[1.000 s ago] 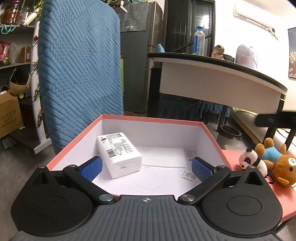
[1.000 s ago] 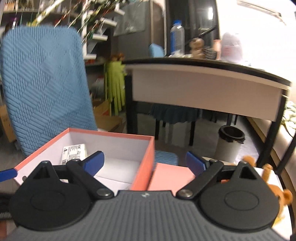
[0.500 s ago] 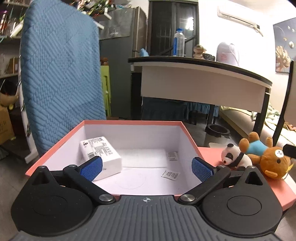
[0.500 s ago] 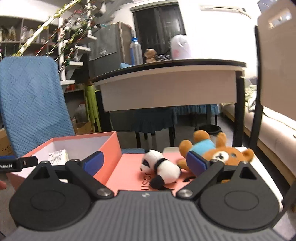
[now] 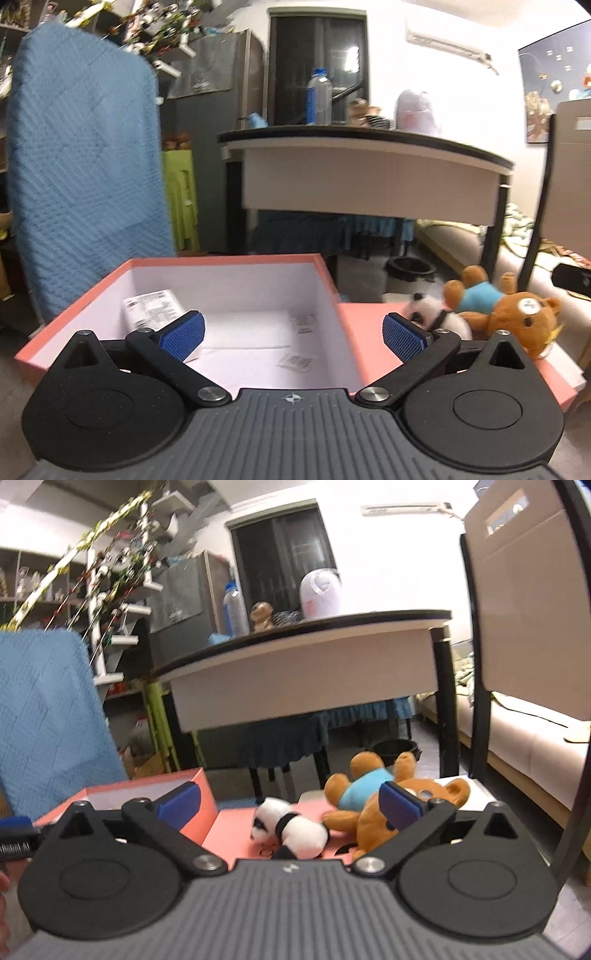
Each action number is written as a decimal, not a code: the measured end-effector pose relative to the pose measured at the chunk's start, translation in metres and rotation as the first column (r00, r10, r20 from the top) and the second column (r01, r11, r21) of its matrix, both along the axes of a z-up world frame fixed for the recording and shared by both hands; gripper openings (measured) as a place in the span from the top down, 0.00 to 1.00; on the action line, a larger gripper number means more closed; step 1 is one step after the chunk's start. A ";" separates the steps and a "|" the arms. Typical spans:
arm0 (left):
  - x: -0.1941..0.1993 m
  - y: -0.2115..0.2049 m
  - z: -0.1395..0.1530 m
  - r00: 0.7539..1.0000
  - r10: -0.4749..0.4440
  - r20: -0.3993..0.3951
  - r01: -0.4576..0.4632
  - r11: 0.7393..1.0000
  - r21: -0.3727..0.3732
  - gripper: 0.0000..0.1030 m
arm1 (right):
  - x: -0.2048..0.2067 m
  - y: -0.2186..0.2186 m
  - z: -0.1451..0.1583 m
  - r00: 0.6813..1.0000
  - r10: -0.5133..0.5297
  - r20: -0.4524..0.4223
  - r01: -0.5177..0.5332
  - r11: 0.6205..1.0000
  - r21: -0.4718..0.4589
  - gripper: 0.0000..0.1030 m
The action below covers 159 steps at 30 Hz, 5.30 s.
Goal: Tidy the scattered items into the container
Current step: 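Move the left gripper to the panda plush and grasp it, then carry the panda plush into the box and open the left gripper, then move the right gripper toward the brown bear plush, then grasp the brown bear plush with the right gripper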
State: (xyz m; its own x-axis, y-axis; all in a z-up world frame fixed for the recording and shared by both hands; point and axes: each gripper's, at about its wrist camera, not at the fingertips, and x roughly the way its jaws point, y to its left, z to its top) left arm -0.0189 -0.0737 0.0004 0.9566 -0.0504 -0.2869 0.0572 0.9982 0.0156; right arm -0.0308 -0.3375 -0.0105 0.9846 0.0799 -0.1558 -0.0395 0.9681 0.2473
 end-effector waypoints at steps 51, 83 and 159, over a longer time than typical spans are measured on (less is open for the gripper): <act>0.094 -0.110 -0.016 0.963 -0.226 -0.143 0.208 0.969 -0.130 0.44 | -0.018 -0.053 -0.008 0.990 -0.113 0.089 0.115 0.993 -0.016 0.00; 0.307 0.054 -0.062 0.725 0.169 -0.668 -0.197 0.980 0.034 0.35 | -0.004 -0.032 -0.014 0.998 -0.038 0.054 0.042 0.996 -0.073 0.00; 0.022 0.062 0.019 0.993 -0.086 -0.087 0.071 0.984 -0.165 0.00 | 0.130 -0.059 -0.082 0.959 -0.159 -0.234 0.087 0.953 -0.291 0.31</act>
